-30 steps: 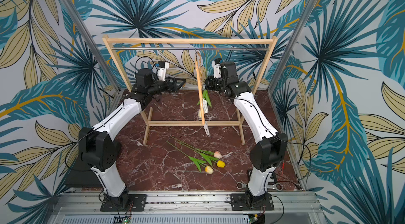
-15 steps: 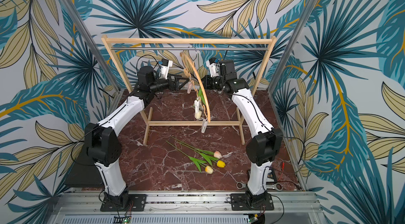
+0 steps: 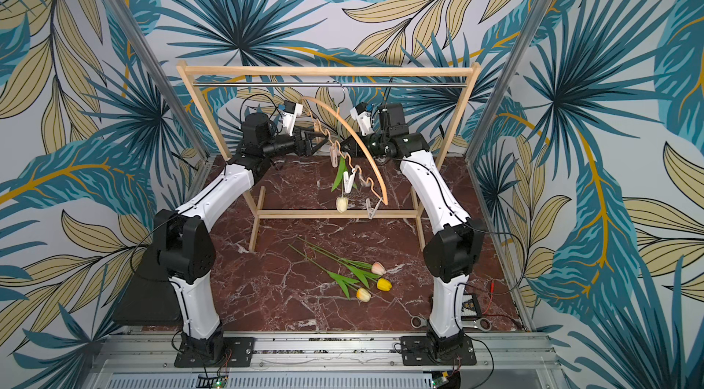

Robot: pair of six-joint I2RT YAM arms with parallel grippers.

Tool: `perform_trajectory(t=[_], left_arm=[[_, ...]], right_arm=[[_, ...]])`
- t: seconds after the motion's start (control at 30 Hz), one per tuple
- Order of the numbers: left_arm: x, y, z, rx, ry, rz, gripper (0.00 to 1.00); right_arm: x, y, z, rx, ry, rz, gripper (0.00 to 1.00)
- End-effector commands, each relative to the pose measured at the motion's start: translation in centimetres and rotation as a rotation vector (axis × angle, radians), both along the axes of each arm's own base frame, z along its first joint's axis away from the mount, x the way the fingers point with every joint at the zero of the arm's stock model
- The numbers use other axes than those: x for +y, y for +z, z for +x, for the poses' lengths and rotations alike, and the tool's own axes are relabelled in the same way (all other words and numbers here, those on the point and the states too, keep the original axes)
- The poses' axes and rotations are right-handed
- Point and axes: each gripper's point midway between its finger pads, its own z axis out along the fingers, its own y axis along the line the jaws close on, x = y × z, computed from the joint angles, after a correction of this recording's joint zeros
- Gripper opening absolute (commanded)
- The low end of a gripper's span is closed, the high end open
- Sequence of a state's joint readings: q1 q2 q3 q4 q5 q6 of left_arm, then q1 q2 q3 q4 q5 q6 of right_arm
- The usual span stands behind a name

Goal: Dry the flowers on a clothes hanger
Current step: Open the clamp at the hanger.

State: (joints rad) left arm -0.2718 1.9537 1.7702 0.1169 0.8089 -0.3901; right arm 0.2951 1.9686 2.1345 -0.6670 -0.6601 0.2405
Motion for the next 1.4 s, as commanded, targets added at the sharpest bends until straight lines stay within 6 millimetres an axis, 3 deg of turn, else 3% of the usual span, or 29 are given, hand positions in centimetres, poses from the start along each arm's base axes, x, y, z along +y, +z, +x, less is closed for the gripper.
perform_trajectory(t=[0.0, 0.1, 0.33, 0.5, 0.8, 0.97, 1.1, 1.37], left_arm=[[0.2, 2.8, 0.2, -0.081, -0.01, -0.023, 0.84], [0.5, 2.6, 0.4, -0.079, -0.009, -0.025, 0.83], [0.8, 4.0, -0.3, -0.103, -0.026, -0.047, 0.69], [0.7, 4.3, -0.1, -0.112, -0.029, -0.05, 0.67], [0.6, 4.8, -0.4, -0.116, -0.044, -0.07, 0.42], [0.6, 4.5, -0.3, -0.104, -0.045, -0.075, 0.42], [0.6, 4.3, -0.4, -0.097, -0.046, -0.079, 0.59], [0.5, 3.9, -0.3, -0.076, -0.048, -0.088, 0.57]], right_arm=[[0.5, -0.5, -0.6, 0.025, 0.053, 0.004, 0.01], [0.6, -0.7, -0.8, 0.038, 0.063, 0.007, 0.01], [0.5, -0.4, -1.4, 0.039, 0.07, 0.004, 0.01], [0.5, -0.6, -1.8, 0.044, 0.077, 0.001, 0.01], [0.5, -0.4, -2.1, 0.043, 0.084, 0.006, 0.01], [0.5, -0.4, -2.2, 0.047, 0.084, 0.01, 0.01], [0.7, -0.3, -2.4, 0.044, 0.091, 0.012, 0.01], [1.0, -0.1, -2.7, 0.04, 0.1, 0.015, 0.01]])
